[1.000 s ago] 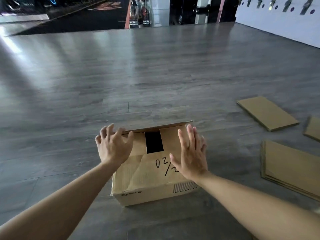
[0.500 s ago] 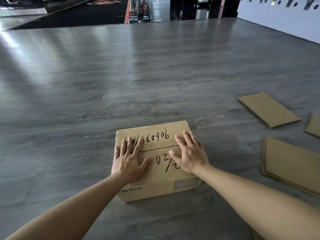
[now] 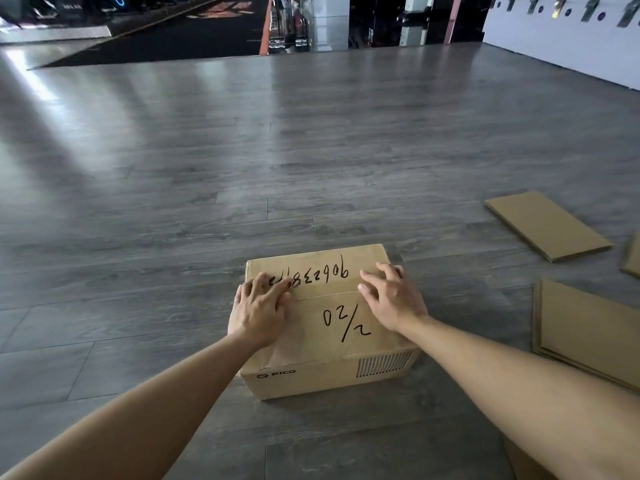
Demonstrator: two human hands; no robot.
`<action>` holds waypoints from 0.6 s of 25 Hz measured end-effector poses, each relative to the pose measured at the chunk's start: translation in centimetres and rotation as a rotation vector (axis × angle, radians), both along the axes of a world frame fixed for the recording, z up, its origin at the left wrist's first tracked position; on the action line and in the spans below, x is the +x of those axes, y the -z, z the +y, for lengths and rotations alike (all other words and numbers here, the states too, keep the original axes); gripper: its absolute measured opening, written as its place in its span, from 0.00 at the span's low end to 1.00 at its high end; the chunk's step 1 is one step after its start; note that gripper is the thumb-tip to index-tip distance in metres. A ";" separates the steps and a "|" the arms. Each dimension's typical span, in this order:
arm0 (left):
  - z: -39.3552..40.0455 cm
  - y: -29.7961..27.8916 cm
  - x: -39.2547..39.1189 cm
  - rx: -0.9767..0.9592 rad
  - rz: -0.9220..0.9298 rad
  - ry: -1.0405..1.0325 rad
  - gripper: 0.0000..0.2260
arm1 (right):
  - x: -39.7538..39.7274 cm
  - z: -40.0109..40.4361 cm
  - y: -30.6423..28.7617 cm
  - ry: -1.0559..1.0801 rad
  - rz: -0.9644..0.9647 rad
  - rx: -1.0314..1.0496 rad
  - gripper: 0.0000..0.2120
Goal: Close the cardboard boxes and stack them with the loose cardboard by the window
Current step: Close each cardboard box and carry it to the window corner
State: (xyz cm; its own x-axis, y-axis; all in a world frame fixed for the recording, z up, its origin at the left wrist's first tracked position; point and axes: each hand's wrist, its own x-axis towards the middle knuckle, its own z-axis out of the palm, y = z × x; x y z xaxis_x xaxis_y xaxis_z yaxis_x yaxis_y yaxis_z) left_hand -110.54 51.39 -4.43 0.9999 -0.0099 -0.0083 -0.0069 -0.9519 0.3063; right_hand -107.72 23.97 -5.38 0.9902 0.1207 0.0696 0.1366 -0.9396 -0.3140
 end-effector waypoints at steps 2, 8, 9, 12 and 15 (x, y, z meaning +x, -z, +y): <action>0.5 -0.4 0.1 -0.025 0.045 -0.113 0.27 | 0.4 -0.3 -0.3 0.045 -0.030 -0.009 0.21; 1.3 -0.2 0.4 -0.439 0.334 -0.516 0.54 | 0.7 -1.3 -0.1 0.295 0.255 0.162 0.48; 1.3 0.0 0.4 -0.556 0.390 -0.597 0.52 | 0.8 -1.4 0.0 0.351 0.325 0.240 0.52; 1.6 0.8 0.1 -0.755 0.447 -0.664 0.39 | 0.9 -1.6 0.1 0.491 0.484 0.429 0.52; 2.1 1.3 -0.4 -0.851 0.452 -0.697 0.36 | 0.9 -1.6 -0.1 0.520 0.569 0.558 0.47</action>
State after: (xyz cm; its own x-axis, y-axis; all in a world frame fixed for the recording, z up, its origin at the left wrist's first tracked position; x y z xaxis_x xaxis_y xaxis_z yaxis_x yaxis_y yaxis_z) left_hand -110.91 53.45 -5.75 0.7000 0.3624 -0.6154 0.7028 -0.1970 0.6835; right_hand -106.80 22.38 -5.32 0.8135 -0.2500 -0.5251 -0.5682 -0.5340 -0.6260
